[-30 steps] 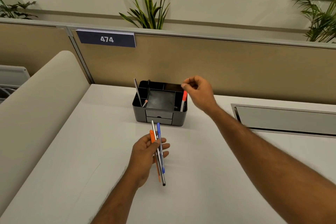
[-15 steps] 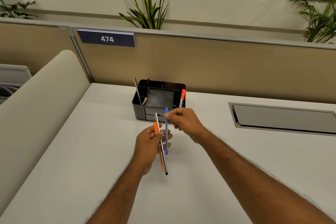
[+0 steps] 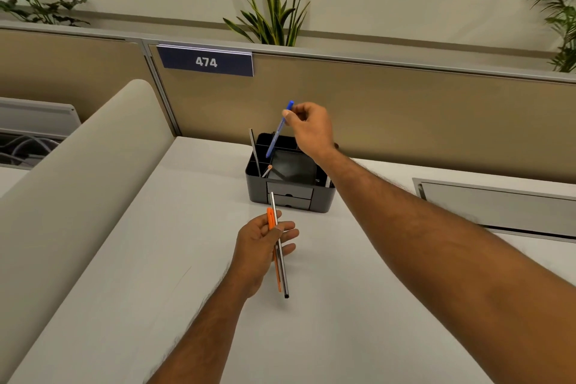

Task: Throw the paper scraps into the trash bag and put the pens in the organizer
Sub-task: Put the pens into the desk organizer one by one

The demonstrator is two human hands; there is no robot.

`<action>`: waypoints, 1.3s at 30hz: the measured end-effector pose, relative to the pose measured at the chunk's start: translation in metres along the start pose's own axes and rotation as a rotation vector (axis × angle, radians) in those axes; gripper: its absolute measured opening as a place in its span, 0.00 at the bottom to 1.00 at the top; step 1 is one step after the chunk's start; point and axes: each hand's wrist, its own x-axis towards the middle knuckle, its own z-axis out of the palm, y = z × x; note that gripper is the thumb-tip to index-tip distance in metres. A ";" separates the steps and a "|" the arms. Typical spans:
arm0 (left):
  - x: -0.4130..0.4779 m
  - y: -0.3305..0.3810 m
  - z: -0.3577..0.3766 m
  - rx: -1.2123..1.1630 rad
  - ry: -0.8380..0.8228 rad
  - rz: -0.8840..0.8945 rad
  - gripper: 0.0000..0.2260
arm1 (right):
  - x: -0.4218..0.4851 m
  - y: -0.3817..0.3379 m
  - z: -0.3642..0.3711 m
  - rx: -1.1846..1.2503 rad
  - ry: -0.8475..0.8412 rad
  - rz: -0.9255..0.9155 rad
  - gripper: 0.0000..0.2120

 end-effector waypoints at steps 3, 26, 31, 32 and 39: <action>0.002 0.001 -0.002 0.011 0.026 0.004 0.10 | -0.002 0.009 0.011 -0.106 -0.060 0.019 0.11; -0.001 0.016 0.007 0.046 0.037 0.081 0.10 | -0.118 0.018 -0.026 0.127 -0.321 0.313 0.08; 0.000 0.019 0.005 0.016 0.049 0.083 0.06 | -0.113 0.014 -0.039 0.200 -0.209 0.318 0.09; 0.000 0.020 0.006 0.023 0.055 0.082 0.06 | -0.116 0.014 -0.039 0.161 -0.246 0.305 0.08; 0.001 0.023 0.013 0.144 0.067 0.155 0.14 | -0.122 0.021 -0.020 -0.014 -0.422 0.199 0.11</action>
